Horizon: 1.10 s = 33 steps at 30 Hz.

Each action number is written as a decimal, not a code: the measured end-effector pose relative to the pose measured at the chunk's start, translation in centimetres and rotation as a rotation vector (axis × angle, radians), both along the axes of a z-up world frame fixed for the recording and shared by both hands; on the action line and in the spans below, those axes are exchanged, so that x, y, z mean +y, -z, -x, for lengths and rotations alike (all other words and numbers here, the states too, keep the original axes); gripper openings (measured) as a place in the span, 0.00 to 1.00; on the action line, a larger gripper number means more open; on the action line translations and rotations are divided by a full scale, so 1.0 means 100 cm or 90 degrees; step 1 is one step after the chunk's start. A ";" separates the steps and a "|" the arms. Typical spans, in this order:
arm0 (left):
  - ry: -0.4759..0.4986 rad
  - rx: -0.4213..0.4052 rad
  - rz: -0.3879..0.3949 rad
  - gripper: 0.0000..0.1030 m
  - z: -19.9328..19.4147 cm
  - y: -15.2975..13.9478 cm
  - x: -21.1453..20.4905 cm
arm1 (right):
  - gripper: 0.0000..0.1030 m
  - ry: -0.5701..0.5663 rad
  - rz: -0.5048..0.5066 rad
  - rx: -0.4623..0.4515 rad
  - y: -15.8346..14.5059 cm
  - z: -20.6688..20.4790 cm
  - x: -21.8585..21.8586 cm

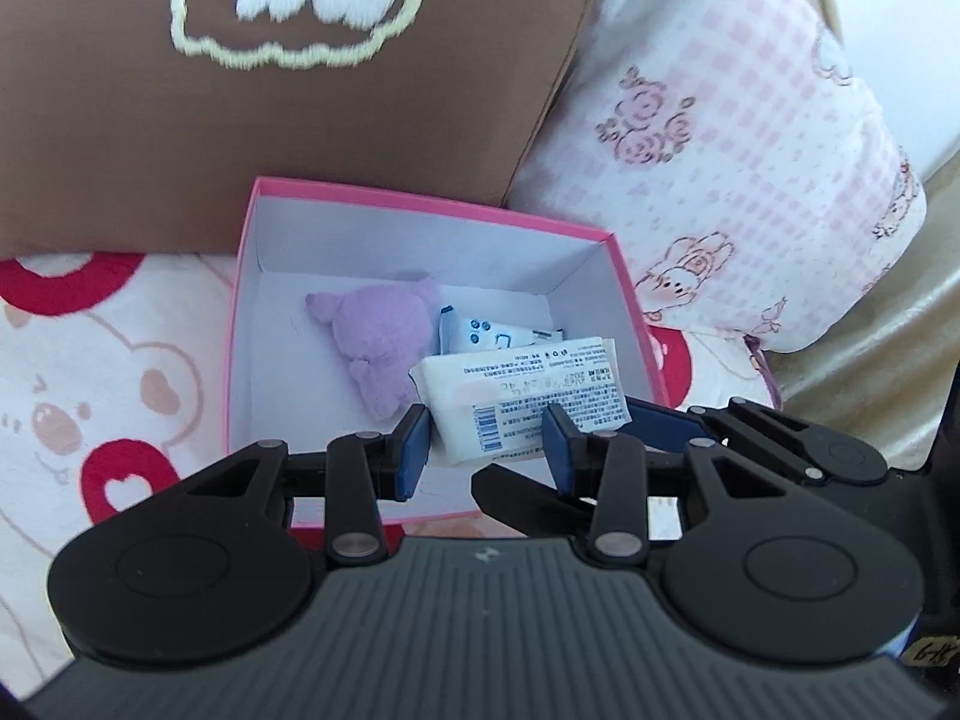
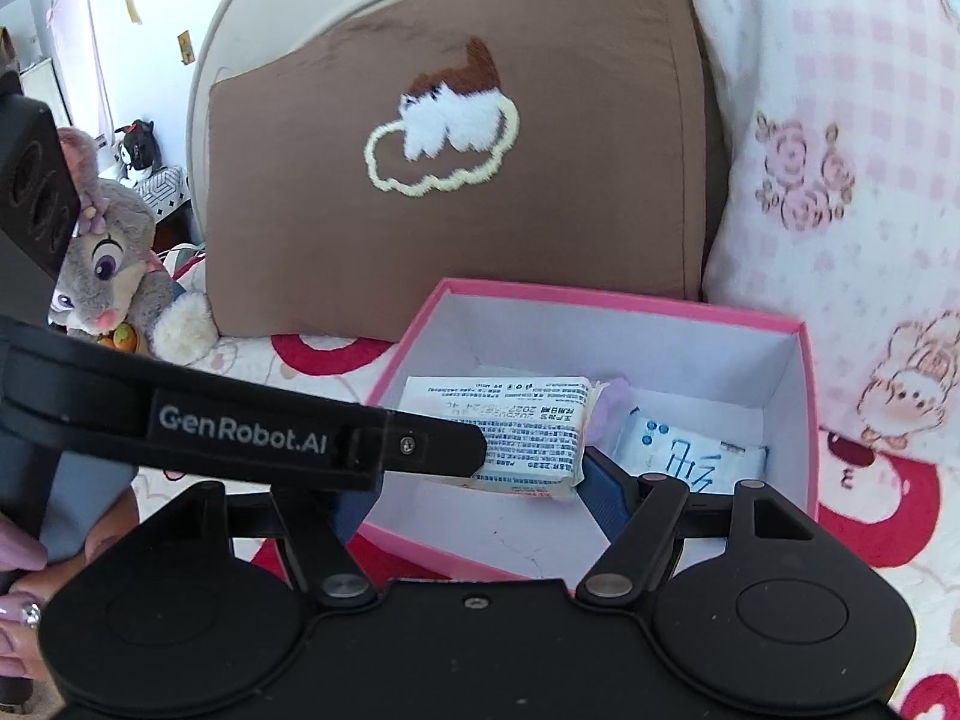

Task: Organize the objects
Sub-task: 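Lift the medicine box with the left tool and carry it into the pink box, then lower the medicine box beside the plush and open the left tool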

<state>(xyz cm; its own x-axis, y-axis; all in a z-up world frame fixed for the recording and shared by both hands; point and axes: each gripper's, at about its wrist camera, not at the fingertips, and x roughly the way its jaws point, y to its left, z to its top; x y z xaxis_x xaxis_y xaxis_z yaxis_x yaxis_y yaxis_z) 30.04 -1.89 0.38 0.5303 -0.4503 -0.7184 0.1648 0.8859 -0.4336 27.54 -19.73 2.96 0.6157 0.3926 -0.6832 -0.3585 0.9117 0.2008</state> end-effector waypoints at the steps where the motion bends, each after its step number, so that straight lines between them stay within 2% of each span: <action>1: -0.002 0.004 0.000 0.37 -0.003 0.006 0.000 | 0.73 0.000 -0.003 0.007 0.006 -0.004 -0.001; 10: -0.011 0.054 -0.020 0.36 -0.038 0.062 0.000 | 0.73 0.002 -0.034 0.089 0.065 -0.043 -0.006; 17: -0.010 0.091 -0.035 0.36 -0.054 0.098 -0.006 | 0.74 -0.001 -0.032 0.145 0.101 -0.063 -0.007; 29: -0.006 0.094 -0.048 0.36 -0.062 0.116 -0.010 | 0.74 0.025 -0.021 0.166 0.119 -0.070 -0.001; 33: 0.001 0.091 -0.067 0.37 -0.063 0.122 -0.016 | 0.66 0.034 0.001 0.171 0.124 -0.070 -0.001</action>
<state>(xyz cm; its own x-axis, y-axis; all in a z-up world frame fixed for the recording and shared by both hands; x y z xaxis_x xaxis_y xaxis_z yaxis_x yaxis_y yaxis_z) 36.31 -3.49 -11.82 0.4183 -0.3693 -0.8299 0.1093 0.9274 -0.3576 34.53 -19.84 -9.40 0.4323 0.3633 -0.8253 -0.2434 0.9283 0.2811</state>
